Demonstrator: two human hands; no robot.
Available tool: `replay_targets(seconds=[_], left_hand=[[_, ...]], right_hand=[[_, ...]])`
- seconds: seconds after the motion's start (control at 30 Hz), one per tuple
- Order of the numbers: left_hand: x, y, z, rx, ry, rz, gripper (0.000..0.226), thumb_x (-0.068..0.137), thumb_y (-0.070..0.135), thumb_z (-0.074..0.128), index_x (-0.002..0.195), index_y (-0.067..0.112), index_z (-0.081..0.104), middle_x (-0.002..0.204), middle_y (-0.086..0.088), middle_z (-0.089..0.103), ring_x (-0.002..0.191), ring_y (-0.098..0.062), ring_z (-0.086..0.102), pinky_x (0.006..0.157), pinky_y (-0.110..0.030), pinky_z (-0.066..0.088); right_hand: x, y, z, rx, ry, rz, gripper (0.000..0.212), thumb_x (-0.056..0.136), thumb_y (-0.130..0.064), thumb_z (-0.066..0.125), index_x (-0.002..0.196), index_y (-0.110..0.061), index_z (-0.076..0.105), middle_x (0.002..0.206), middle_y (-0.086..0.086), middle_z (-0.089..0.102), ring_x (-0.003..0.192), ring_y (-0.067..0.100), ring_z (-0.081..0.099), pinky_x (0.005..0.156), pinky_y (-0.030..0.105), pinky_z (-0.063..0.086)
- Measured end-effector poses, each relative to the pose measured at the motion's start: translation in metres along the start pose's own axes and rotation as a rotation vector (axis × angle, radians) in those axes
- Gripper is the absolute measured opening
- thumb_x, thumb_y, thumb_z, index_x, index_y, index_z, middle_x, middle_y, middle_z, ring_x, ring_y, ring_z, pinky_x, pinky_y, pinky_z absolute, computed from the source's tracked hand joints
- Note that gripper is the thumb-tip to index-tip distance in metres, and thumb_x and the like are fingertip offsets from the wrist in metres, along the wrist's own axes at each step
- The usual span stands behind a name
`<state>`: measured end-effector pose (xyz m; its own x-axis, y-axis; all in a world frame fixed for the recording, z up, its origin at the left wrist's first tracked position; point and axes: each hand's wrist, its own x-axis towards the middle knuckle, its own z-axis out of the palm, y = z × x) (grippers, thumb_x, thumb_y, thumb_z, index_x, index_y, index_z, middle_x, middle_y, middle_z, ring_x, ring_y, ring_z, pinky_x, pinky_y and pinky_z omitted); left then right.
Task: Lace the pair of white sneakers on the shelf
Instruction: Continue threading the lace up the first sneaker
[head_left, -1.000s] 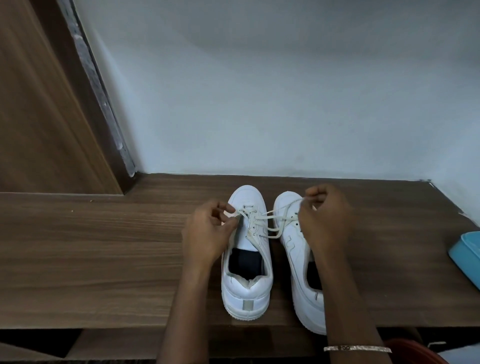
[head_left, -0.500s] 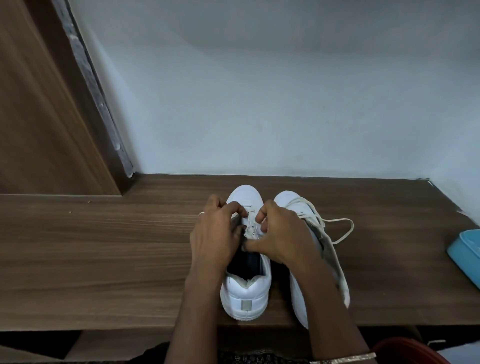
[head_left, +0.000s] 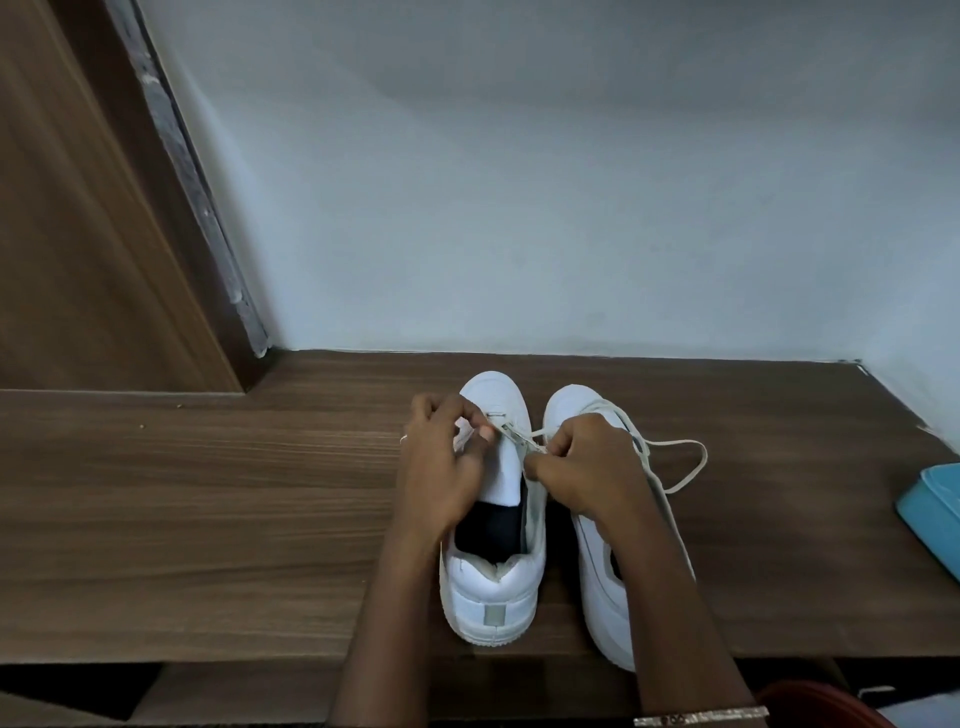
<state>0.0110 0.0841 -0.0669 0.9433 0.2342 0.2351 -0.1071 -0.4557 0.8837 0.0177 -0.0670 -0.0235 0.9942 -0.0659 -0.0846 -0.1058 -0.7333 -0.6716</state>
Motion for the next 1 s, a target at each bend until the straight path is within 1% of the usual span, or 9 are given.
replay_targets(seconds=[0.13,0.2,0.37,0.47,0.57,0.7,0.8,0.9,1.0], left_hand=[[0.005,0.004,-0.006,-0.612,-0.031,-0.319,0.005,0.071,0.022,0.064,0.07,0.026,0.066,0.098,0.0,0.061,0.089,-0.019,0.059,0.085,-0.035,0.043],[0.006,0.006,-0.016,-0.718,-0.029,-0.376,0.009,0.076,0.022,0.062,0.072,0.018,0.069,0.086,-0.002,0.069,0.083,-0.019,0.063,0.08,-0.035,0.044],[0.004,0.012,-0.027,-0.44,0.039,-0.14,0.025,0.086,0.022,0.068,0.066,0.008,0.061,0.07,-0.005,0.065,0.072,-0.015,0.058,0.075,-0.036,0.043],[0.002,0.012,-0.02,0.019,0.053,0.014,0.011,0.077,0.042,0.066,0.078,0.031,0.066,0.09,0.013,0.067,0.091,-0.01,0.061,0.086,-0.04,0.045],[-0.003,0.015,-0.014,0.541,-0.032,0.069,0.013,0.081,0.047,0.067,0.091,0.038,0.066,0.114,0.017,0.056,0.114,-0.014,0.049,0.095,-0.042,0.033],[-0.004,0.009,-0.008,0.628,-0.006,0.107,0.012,0.088,0.045,0.065,0.091,0.033,0.067,0.119,0.016,0.055,0.117,-0.016,0.046,0.09,-0.04,0.03],[0.001,0.007,-0.014,0.158,0.068,0.07,0.003,0.086,0.038,0.064,0.084,0.036,0.066,0.105,0.015,0.065,0.105,-0.013,0.058,0.089,-0.037,0.041],[0.003,0.02,-0.029,-0.663,0.194,-0.198,0.014,0.093,0.01,0.062,0.083,0.02,0.066,0.087,0.001,0.07,0.077,-0.011,0.063,0.07,-0.027,0.05],[0.006,0.011,-0.049,-1.102,0.376,-0.477,0.016,0.098,0.014,0.053,0.087,0.022,0.063,0.08,0.006,0.069,0.074,-0.011,0.062,0.07,-0.029,0.046]], right_hand=[[0.003,0.004,0.001,0.037,0.003,0.026,0.024,0.073,-0.016,0.074,0.076,0.007,0.067,0.075,0.023,0.069,0.076,0.034,0.066,0.07,0.043,0.057],[0.004,0.004,0.003,0.041,0.002,0.029,0.027,0.072,-0.017,0.073,0.077,0.009,0.066,0.066,0.016,0.061,0.067,0.032,0.061,0.07,0.045,0.057],[0.003,-0.002,0.009,0.087,-0.038,0.001,0.026,0.07,-0.018,0.074,0.073,0.006,0.064,0.064,0.016,0.059,0.067,0.038,0.063,0.067,0.048,0.058],[0.001,-0.003,0.01,0.106,-0.026,-0.002,0.028,0.069,-0.023,0.076,0.071,0.002,0.065,0.072,0.021,0.068,0.076,0.037,0.068,0.068,0.048,0.057],[0.002,-0.001,0.011,0.15,-0.034,0.02,0.028,0.064,-0.023,0.076,0.063,-0.001,0.06,0.057,0.011,0.061,0.072,0.037,0.069,0.068,0.052,0.06],[0.002,-0.001,0.01,0.167,-0.035,0.035,0.024,0.064,-0.016,0.075,0.065,0.002,0.06,0.057,0.008,0.06,0.072,0.039,0.069,0.067,0.053,0.06],[0.004,0.0,0.01,0.158,-0.018,0.029,0.027,0.064,-0.018,0.074,0.065,0.005,0.059,0.058,0.016,0.059,0.072,0.041,0.068,0.066,0.053,0.059],[0.005,0.002,0.01,0.191,-0.016,0.063,0.021,0.063,-0.015,0.075,0.056,-0.003,0.058,0.058,0.013,0.064,0.071,0.039,0.069,0.067,0.055,0.06],[0.005,0.002,0.009,0.198,-0.01,0.074,0.022,0.065,-0.009,0.076,0.052,-0.005,0.058,0.067,0.019,0.069,0.072,0.039,0.07,0.068,0.054,0.06]])
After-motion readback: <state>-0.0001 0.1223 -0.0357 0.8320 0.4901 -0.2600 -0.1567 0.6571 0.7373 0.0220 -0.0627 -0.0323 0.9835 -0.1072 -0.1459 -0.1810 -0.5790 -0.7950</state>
